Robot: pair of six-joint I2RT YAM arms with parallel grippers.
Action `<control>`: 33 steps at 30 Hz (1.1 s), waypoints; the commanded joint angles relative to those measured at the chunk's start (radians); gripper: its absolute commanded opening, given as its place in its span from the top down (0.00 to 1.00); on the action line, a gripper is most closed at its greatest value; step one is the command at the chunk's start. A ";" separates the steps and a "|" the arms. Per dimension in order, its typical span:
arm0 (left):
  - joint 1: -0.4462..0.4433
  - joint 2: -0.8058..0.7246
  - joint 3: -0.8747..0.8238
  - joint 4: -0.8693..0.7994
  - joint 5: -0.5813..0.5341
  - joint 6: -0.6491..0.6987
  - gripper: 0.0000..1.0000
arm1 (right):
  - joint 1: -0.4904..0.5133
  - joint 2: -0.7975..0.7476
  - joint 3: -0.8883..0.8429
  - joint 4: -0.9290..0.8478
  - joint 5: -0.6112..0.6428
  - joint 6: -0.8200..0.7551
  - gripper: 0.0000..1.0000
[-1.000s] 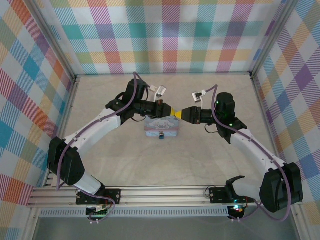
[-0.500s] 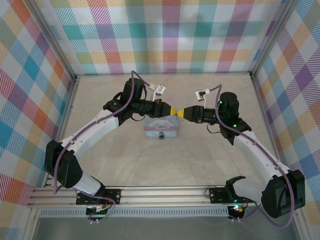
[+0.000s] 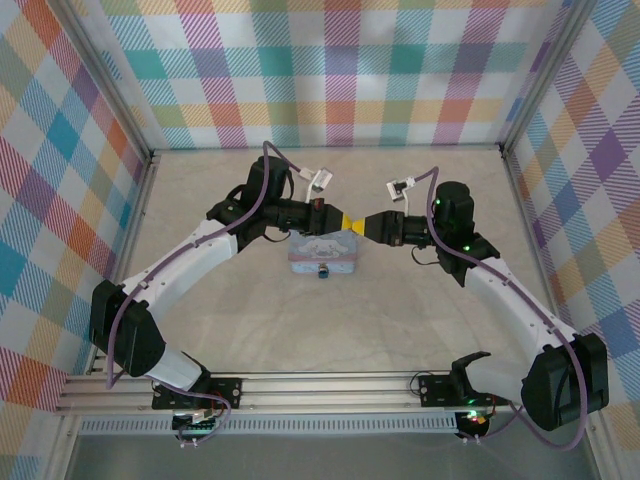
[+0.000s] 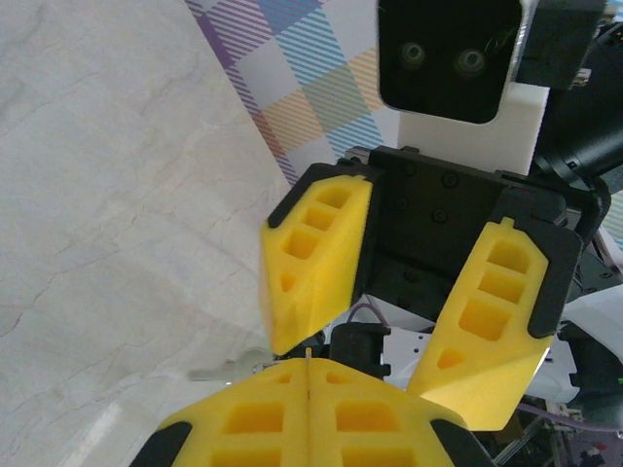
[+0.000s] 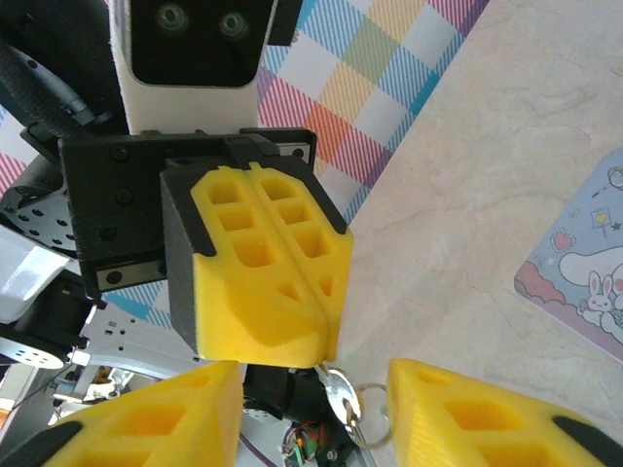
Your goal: Unlock a padlock with a key
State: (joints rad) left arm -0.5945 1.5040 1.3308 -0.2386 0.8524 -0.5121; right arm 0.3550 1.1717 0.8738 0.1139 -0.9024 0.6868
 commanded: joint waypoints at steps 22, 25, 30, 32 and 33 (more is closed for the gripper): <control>-0.017 -0.027 0.001 0.027 0.027 -0.011 1.00 | 0.013 0.009 0.024 -0.018 -0.060 -0.050 0.84; -0.016 -0.027 0.002 0.027 0.027 -0.009 1.00 | 0.013 0.009 0.024 -0.016 -0.066 -0.054 0.93; -0.016 -0.024 0.001 0.022 0.019 -0.006 1.00 | 0.013 -0.002 0.018 -0.010 -0.076 -0.063 1.00; -0.016 -0.022 0.002 0.023 0.014 -0.006 1.00 | 0.013 -0.007 0.013 -0.005 -0.083 -0.064 1.00; -0.016 -0.022 0.004 0.022 0.013 -0.007 1.00 | 0.012 -0.010 0.010 -0.001 -0.088 -0.064 1.00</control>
State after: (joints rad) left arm -0.6003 1.5024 1.3308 -0.2340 0.8593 -0.5121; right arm 0.3546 1.1801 0.8738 0.0883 -0.9352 0.6502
